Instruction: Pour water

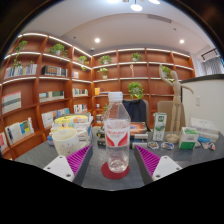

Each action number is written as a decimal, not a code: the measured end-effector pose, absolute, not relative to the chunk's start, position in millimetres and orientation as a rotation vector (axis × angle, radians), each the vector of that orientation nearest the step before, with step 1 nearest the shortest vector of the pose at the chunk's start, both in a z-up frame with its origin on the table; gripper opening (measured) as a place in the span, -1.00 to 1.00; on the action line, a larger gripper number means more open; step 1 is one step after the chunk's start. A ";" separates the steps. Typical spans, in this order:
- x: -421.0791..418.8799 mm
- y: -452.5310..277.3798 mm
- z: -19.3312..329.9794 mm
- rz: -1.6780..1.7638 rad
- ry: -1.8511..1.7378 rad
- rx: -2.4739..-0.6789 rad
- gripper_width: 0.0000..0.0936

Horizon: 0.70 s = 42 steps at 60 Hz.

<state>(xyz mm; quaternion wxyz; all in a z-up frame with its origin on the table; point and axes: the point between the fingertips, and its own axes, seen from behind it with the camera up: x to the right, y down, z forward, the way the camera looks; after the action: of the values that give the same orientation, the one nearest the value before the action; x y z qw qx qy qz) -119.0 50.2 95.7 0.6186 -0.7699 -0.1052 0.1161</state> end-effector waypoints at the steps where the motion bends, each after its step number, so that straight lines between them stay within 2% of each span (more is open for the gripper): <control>1: -115.2 44.0 95.5 0.262 -0.239 -1.778 0.88; 19: -21.1 -63.7 105.1 0.075 -0.097 -1.796 0.89; 35: 51.7 -105.0 146.4 -0.044 0.002 -1.709 0.87; 42: 60.1 -109.8 152.0 -0.029 0.011 -1.698 0.87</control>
<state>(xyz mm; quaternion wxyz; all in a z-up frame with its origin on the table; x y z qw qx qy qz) 60.1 -109.8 152.0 0.6605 -0.7507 0.0050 -0.0128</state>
